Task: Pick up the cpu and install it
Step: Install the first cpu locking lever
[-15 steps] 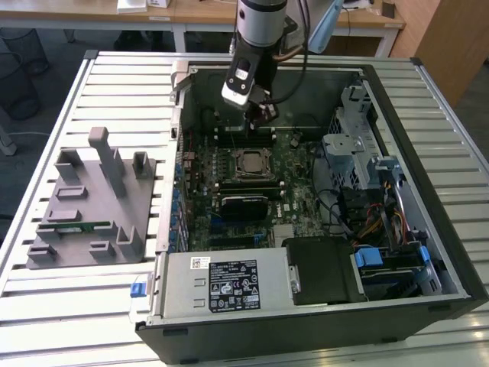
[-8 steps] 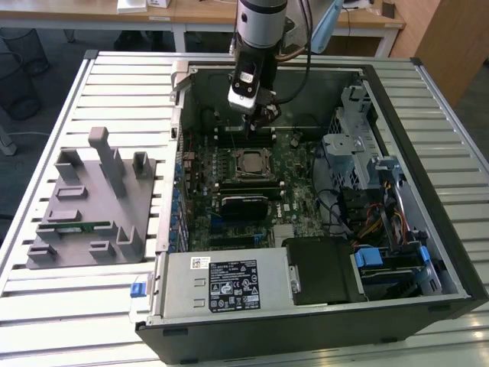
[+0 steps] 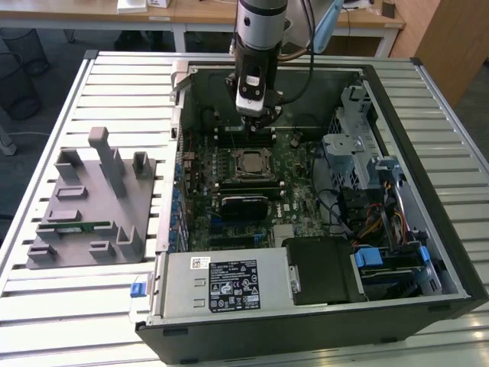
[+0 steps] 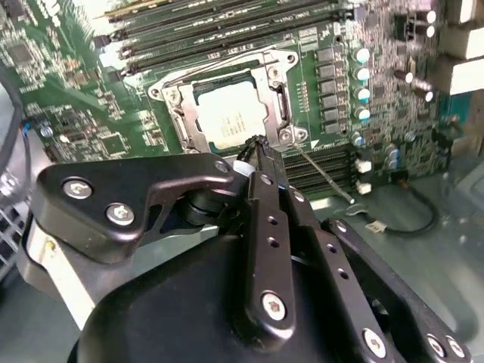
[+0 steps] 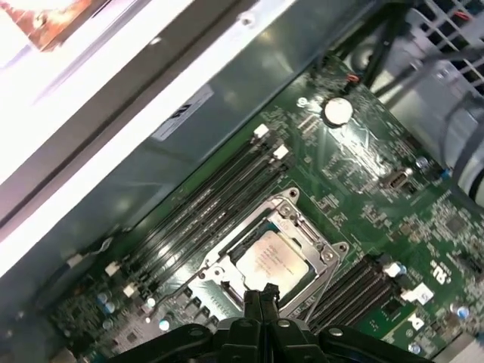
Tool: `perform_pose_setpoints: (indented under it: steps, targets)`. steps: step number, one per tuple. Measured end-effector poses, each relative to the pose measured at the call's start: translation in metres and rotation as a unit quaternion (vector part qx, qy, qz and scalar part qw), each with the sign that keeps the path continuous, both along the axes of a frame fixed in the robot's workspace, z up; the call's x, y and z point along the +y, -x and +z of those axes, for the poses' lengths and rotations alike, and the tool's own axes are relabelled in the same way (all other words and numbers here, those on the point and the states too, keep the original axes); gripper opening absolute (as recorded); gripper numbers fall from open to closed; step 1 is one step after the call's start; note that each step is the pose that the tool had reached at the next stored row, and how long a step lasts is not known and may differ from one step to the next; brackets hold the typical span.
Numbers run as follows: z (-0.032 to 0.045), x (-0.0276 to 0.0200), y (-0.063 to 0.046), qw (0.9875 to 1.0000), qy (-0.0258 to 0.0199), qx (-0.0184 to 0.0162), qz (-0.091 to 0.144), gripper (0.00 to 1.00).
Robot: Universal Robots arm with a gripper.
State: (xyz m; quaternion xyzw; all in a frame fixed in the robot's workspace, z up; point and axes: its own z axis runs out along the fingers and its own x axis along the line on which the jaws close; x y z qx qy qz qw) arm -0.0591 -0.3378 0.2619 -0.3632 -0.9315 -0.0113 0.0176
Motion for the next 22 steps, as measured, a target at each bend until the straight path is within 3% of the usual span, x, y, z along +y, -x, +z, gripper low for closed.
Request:
perform_pose_setpoints:
  steps: [6,14,16,19,20,22]
  targets:
    - [-0.0018,0.0000,0.0000,0.9985,0.0000,0.0000,0.055,0.11]
    - [-0.0038,0.0000,0.0000,0.9932,-0.0014,-0.0011,0.116,0.11]
    - [-0.0043,0.0001,0.0000,0.9926,-0.0062,-0.0030,0.121,0.11]
    - [-0.0045,0.0001,0.0000,0.9918,-0.0219,-0.0051,0.126,0.11]
    - [-0.0047,0.0001,0.0000,0.9914,-0.0251,-0.0060,0.128,0.11]
    - [-0.0048,0.0001,0.0000,0.9903,-0.0258,-0.0080,0.137,0.11]
